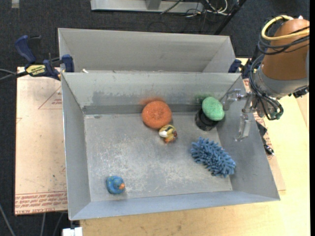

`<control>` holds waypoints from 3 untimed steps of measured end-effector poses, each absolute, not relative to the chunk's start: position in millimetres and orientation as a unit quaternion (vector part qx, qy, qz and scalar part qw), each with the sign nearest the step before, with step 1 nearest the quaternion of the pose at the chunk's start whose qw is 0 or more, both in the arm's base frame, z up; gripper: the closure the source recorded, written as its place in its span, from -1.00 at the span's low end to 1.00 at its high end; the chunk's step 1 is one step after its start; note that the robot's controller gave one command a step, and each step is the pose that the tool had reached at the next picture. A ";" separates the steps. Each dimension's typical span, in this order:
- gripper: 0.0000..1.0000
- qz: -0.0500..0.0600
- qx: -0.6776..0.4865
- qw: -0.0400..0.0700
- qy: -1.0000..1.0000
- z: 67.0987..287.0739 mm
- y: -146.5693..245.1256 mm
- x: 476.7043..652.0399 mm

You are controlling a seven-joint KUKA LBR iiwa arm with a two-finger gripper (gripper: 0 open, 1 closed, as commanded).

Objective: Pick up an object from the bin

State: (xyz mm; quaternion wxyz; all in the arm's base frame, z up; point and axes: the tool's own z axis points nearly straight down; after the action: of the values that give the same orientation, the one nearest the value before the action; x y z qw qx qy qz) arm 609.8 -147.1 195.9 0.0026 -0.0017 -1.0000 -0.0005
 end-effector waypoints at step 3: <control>-1.00 -0.001 -0.096 0.000 -0.995 120.5 -99.3 627.3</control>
Offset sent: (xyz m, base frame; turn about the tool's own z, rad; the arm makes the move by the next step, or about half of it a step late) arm -0.0131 0.0445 -0.1046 0.0800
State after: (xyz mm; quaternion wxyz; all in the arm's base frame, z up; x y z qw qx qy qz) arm 627.3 -99.3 120.5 -0.0004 -0.0959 -0.9954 -0.0007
